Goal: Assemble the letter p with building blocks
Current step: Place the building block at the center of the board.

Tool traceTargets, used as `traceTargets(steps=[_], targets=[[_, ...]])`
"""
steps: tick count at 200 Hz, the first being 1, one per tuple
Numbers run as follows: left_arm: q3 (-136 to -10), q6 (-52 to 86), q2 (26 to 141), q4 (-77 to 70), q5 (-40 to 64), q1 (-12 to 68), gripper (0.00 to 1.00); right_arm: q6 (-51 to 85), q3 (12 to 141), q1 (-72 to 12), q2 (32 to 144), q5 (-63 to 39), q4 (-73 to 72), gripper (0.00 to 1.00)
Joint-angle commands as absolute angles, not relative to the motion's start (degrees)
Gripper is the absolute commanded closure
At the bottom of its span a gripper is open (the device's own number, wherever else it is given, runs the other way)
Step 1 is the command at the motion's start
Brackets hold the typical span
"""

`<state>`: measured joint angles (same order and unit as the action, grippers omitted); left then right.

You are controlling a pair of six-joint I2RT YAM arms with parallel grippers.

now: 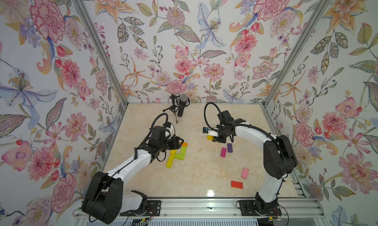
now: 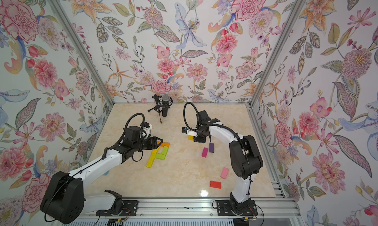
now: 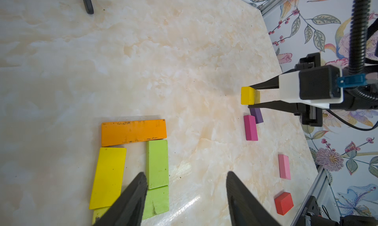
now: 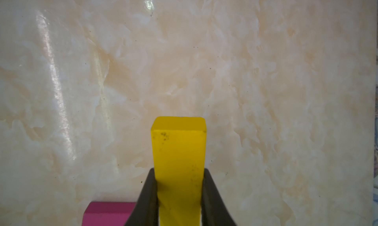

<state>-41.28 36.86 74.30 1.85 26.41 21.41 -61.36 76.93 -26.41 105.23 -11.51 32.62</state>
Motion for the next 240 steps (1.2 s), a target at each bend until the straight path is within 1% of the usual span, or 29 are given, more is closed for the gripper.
traceTargets(steps=[1, 26, 30, 44, 61, 97, 116, 128, 142, 150, 153, 166, 180, 190, 215, 222, 225, 228, 240], targets=[[-39.7, 37.1, 72.9, 0.3, 26.6, 20.5, 0.36, -69.7, 80.2, -26.9, 106.8, -10.8, 35.8, 1.00], [-39.0, 38.6, 72.1, -0.9, 26.7, 20.5, 0.34, -70.2, 83.2, -27.9, 109.2, -8.8, 37.5, 1.00], [-39.0, 38.8, 72.0, -0.8, 26.6, 20.5, 0.34, -70.3, 83.4, -28.0, 109.5, -8.4, 37.7, 0.97], [-39.5, 38.8, 71.8, -0.1, 26.5, 20.4, 0.33, -70.1, 84.4, -28.3, 110.9, -6.2, 39.6, 0.94], [-40.2, 38.1, 71.6, 1.3, 26.0, 20.2, 0.33, -69.1, 85.5, -27.7, 112.6, -6.2, 43.1, 0.89], [-40.6, 37.8, 71.9, 1.6, 25.9, 19.8, 0.34, -68.0, 85.8, -27.1, 114.4, -7.6, 44.5, 0.90], [-40.5, 37.8, 71.9, 1.9, 25.9, 19.8, 0.34, -66.9, 86.7, -27.3, 115.5, -8.2, 44.8, 0.88], [-40.4, 37.7, 71.8, 2.1, 25.6, 19.7, 0.34, -66.6, 87.5, -27.4, 116.7, -8.3, 46.0, 0.83], [-40.4, 37.9, 71.8, 2.3, 25.5, 19.7, 0.34, -66.1, 88.1, -27.6, 117.9, -7.6, 46.2, 0.81], [-40.3, 38.0, 71.7, 2.3, 25.5, 19.7, 0.34, -66.0, 88.3, -27.5, 118.3, -8.2, 46.2, 0.75], [-40.3, 38.0, 71.7, 2.3, 25.3, 19.7, 0.34, -66.0, 88.4, -27.6, 118.4, -8.2, 46.2, 0.71], [-40.3, 38.1, 71.5, 2.4, 25.2, 19.7, 0.34, -65.5, 88.7, -27.7, 118.7, -8.3, 46.3, 0.63], [-40.4, 38.0, 71.2, 2.8, 25.1, 19.8, 0.34, -65.3, 88.9, -27.7, 118.9, -8.6, 46.6, 0.61], [-40.3, 38.0, 71.0, 2.9, 24.9, 19.7, 0.34, -65.5, 88.9, -27.9, 118.9, -8.0, 46.8, 0.57], [-40.1, 38.1, 70.7, 3.1, 24.5, 19.7, 0.34, -65.0, 89.3, -27.4, 118.8, -9.0, 47.0, 0.54], [-40.0, 38.3, 70.6, 3.1, 24.4, 19.7, 0.34, -64.4, 89.6, -27.1, 118.3, -10.7, 46.8, 0.51], [-39.9, 38.3, 70.6, 3.0, 24.4, 19.7, 0.34, -64.2, 89.7, -27.0, 118.1, -11.4, 46.7, 0.47], [-40.0, 38.3, 70.6, 3.0, 24.4, 19.7, 0.34, -63.9, 89.8, -26.8, 117.8, -12.0, 46.3, 0.45], [-39.8, 38.6, 70.6, 2.9, 24.2, 19.7, 0.34, -62.9, 89.8, -26.3, 116.7, -13.9, 45.0, 0.41]])
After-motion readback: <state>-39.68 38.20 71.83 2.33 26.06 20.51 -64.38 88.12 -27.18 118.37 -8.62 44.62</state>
